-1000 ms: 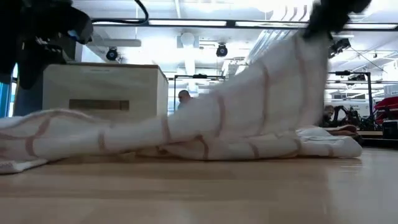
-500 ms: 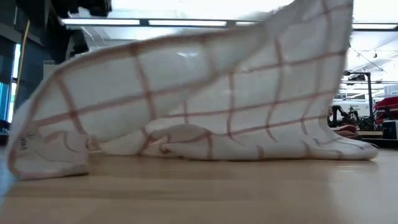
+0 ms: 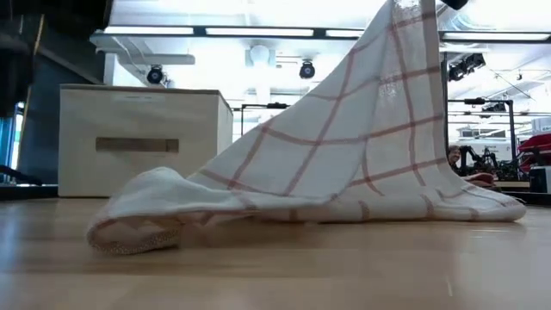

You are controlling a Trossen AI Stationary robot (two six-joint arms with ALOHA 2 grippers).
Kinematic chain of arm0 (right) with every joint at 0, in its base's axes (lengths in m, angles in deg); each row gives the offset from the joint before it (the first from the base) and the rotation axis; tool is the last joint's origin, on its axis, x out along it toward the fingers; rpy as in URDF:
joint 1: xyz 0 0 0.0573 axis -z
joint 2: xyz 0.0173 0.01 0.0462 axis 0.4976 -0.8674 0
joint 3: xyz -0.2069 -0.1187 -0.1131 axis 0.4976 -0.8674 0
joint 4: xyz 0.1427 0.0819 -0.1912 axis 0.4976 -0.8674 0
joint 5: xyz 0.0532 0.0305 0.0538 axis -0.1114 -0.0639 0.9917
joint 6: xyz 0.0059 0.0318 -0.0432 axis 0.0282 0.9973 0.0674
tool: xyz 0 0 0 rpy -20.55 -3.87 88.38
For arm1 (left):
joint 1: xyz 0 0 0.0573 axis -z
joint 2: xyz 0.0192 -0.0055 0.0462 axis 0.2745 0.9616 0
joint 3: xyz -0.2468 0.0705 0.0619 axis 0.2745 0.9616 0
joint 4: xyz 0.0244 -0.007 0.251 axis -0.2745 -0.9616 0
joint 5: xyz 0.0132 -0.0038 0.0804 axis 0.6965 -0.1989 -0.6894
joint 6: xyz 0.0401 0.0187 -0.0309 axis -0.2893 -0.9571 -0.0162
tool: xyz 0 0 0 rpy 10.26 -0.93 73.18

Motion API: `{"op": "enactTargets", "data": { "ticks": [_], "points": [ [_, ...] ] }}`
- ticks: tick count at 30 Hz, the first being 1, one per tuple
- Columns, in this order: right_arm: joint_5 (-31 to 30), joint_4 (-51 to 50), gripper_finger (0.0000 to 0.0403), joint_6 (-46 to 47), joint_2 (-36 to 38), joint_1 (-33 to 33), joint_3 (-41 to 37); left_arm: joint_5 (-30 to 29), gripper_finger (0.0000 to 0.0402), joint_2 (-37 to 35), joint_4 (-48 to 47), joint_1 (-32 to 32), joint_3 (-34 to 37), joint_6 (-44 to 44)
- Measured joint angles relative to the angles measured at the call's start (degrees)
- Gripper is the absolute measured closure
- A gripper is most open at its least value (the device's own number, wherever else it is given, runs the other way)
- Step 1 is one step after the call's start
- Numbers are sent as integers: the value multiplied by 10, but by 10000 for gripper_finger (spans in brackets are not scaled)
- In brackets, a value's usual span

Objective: Fold towel
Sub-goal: Fold the white square towel

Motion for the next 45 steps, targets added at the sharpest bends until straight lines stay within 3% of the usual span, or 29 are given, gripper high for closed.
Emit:
{"op": "enactTargets", "data": {
  "ticks": [3,8,20,25,29,32,35,38,45],
  "points": [
    [-2,0,403,-29,0,11,0,-21,154,76,7,6,-30,7],
    [35,-21,403,-38,0,32,0,-52,171,170,-66,3,-146,-90],
    [40,-50,403,-26,0,37,0,-143,202,238,-322,2,-303,-50],
    [35,-52,403,-26,0,33,0,-135,202,263,-296,-16,-302,-55],
    [35,-53,403,-24,0,29,0,-138,203,264,-290,-26,-296,-63],
    [37,-54,403,-24,0,23,0,-126,223,263,-335,-38,-296,-32],
    [39,-54,403,-23,0,17,0,-114,288,258,-373,-49,-296,-26],
    [40,-55,403,-23,0,11,0,-101,377,244,-391,-57,-298,-80],
    [10,-56,403,-25,37,1,0,-57,392,122,-546,-87,-343,-224]
  ]
}}
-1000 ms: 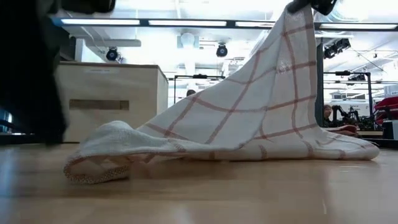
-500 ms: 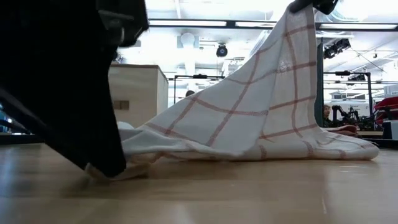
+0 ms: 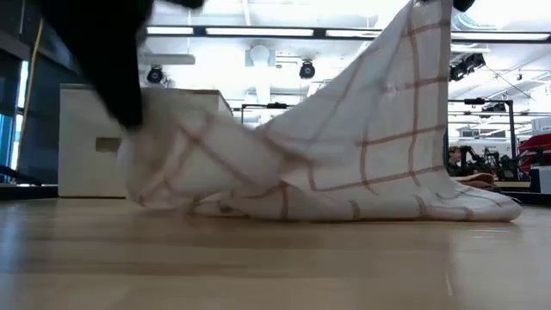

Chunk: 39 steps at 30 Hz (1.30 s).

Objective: Fold towel
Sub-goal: Fold the white square towel

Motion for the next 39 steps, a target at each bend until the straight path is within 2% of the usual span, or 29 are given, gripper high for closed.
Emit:
{"op": "enactTargets", "data": {
  "ticks": [5,10,12,14,19,23,35,39],
  "points": [
    [-36,0,403,-1,34,-4,0,33,397,-91,-115,-23,-33,-102],
    [-126,0,403,-27,84,18,4,63,397,-197,-234,-77,-33,-122],
    [-131,-1,403,-31,99,24,5,75,397,-227,-269,-98,-33,-122],
    [-106,-19,403,-20,104,24,6,92,397,-244,-260,-113,-33,-139],
    [44,-94,403,75,85,-9,-28,167,397,-234,-163,-109,-17,-226],
    [132,-61,403,134,52,-61,-95,255,397,-197,-2,-91,64,-296],
    [233,17,403,299,-23,-166,-196,487,397,-39,325,-113,216,-435],
    [196,-9,403,354,-1,-172,-196,490,397,-35,321,-153,217,-473]
  ]
}}
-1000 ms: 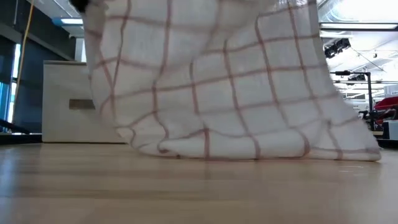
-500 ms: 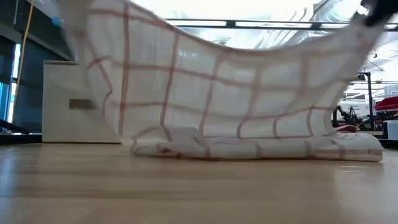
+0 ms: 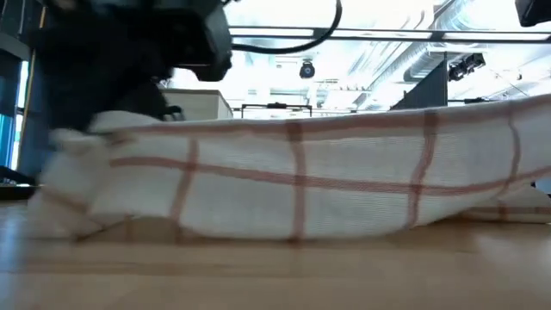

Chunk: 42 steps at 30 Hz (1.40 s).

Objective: Fold towel
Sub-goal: Fold the white square towel

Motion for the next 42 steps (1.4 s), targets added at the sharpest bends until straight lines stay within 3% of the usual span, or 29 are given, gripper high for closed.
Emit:
{"op": "enactTargets", "data": {
  "ticks": [7,15,26,30,34,36,42],
  "points": [
    [-49,-76,403,46,47,-5,0,-2,391,-5,-16,-59,0,-18],
    [-127,-108,403,85,73,-4,0,-15,299,-41,-128,-105,-1,-40],
    [-175,-110,403,74,73,6,0,-126,211,-160,-181,-111,-1,153],
    [-197,-104,403,81,73,7,0,-179,217,-164,-128,-64,-1,400],
    [-214,-99,403,76,73,7,0,-235,237,-150,-88,-26,-1,514],
    [-222,-99,403,50,73,7,0,-245,249,-141,-48,-16,-1,456],
    [-238,-100,403,-25,73,7,0,-236,267,-135,-22,-4,-1,111]
  ]
}}
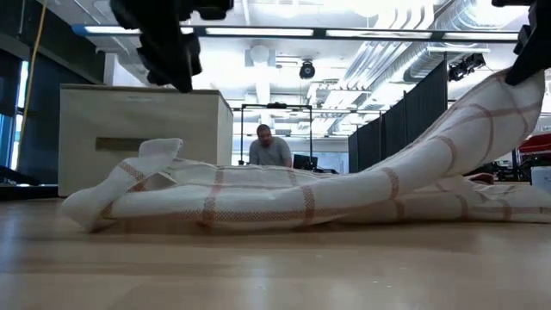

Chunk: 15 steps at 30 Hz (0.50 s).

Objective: Fold towel
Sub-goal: Fold the white square towel

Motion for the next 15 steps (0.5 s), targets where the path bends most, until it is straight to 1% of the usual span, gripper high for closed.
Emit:
{"op": "enactTargets", "data": {
  "ticks": [2,3,13,14,15],
  "points": [
    [1,0,403,-4,0,0,0,7,268,0,-26,-4,-3,-46],
    [3,0,403,-4,0,0,0,9,268,0,-29,-8,-4,-23],
    [-1,8,403,0,-2,0,0,5,268,0,-12,-38,-6,529],
    [-5,9,403,1,-2,0,0,4,268,0,-10,-38,-7,580],
    [-13,11,403,1,-2,0,0,1,268,0,-8,-28,-7,613]
  ]
}}
